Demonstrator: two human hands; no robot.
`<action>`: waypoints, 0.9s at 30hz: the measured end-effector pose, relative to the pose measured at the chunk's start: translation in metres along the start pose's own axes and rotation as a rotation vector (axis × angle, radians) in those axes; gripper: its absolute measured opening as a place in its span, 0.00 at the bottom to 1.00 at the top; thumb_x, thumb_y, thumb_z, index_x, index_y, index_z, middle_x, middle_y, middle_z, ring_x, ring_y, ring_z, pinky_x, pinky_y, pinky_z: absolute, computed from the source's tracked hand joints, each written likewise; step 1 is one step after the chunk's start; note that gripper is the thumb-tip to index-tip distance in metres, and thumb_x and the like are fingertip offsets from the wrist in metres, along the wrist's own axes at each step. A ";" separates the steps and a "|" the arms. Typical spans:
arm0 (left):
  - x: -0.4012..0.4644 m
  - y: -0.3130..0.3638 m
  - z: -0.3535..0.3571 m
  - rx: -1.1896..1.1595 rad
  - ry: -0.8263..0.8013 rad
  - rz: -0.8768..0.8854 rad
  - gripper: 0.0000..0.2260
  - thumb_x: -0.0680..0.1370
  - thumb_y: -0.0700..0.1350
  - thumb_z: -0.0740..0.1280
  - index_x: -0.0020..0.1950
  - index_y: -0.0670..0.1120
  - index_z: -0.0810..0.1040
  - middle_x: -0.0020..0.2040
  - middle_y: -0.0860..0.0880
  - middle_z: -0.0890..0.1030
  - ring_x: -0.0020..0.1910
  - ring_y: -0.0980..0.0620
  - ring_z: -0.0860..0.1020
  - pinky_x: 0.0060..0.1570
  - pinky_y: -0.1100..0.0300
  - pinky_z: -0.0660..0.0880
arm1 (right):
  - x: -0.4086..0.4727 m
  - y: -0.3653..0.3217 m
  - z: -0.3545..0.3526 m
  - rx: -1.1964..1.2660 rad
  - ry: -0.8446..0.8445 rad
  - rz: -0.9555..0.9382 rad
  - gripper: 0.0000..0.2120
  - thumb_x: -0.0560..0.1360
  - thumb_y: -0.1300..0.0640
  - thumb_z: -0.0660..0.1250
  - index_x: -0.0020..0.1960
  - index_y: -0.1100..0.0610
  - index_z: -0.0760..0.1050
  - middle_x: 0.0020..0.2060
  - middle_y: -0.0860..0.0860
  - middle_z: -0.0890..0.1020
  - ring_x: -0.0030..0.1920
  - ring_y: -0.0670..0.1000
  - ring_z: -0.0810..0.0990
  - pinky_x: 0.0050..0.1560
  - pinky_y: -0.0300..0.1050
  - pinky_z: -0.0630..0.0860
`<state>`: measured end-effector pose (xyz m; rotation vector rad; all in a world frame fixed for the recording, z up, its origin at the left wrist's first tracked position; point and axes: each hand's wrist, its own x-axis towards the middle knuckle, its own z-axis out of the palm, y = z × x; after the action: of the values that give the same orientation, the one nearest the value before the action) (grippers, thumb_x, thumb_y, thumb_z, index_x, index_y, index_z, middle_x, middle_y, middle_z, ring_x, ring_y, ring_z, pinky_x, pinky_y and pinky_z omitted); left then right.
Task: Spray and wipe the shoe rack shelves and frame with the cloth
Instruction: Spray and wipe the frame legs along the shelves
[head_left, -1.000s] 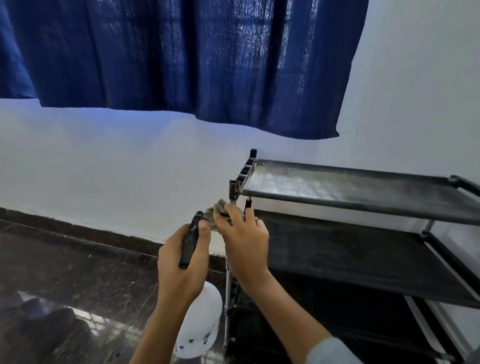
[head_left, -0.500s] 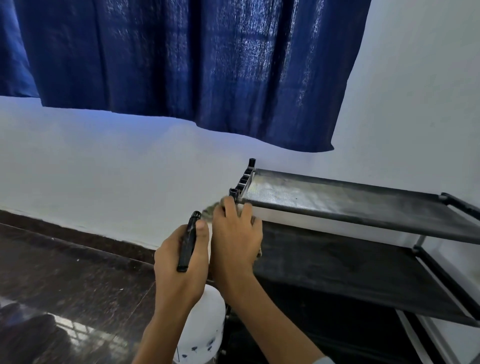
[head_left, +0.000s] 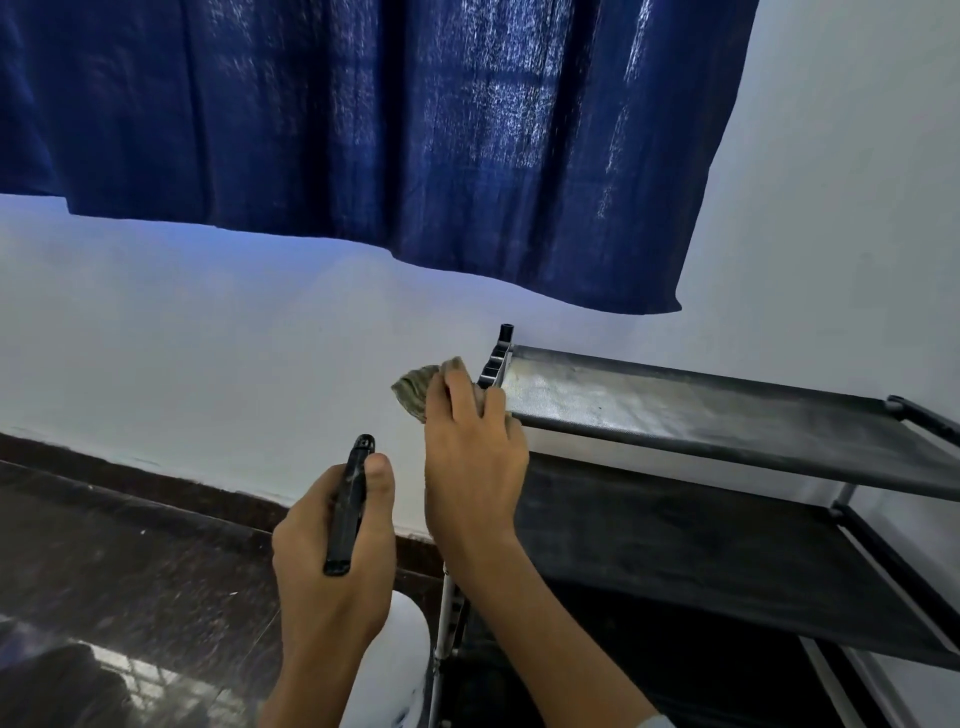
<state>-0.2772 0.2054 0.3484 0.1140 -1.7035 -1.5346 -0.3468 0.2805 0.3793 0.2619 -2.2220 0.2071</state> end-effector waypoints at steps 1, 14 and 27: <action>-0.001 0.001 0.000 0.000 0.000 -0.004 0.23 0.72 0.62 0.60 0.37 0.42 0.77 0.32 0.40 0.78 0.30 0.48 0.75 0.32 0.58 0.71 | 0.000 0.005 0.006 0.025 0.011 -0.037 0.30 0.55 0.62 0.79 0.57 0.56 0.79 0.58 0.49 0.79 0.47 0.52 0.79 0.38 0.44 0.78; -0.002 0.001 0.004 -0.025 -0.033 -0.026 0.20 0.74 0.60 0.62 0.37 0.43 0.77 0.33 0.40 0.78 0.29 0.52 0.74 0.33 0.63 0.71 | -0.023 0.047 0.049 0.558 0.225 -0.019 0.27 0.68 0.71 0.71 0.64 0.55 0.74 0.62 0.54 0.75 0.56 0.56 0.77 0.58 0.47 0.73; -0.007 0.003 0.013 -0.032 -0.082 0.003 0.19 0.74 0.58 0.62 0.37 0.42 0.78 0.34 0.40 0.78 0.32 0.50 0.76 0.34 0.72 0.72 | -0.018 0.047 0.042 0.488 0.297 -0.071 0.18 0.74 0.64 0.63 0.62 0.56 0.77 0.62 0.54 0.78 0.51 0.56 0.80 0.52 0.47 0.78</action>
<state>-0.2794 0.2201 0.3482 0.0317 -1.7411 -1.5829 -0.3794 0.3183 0.3368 0.5356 -1.8393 0.7052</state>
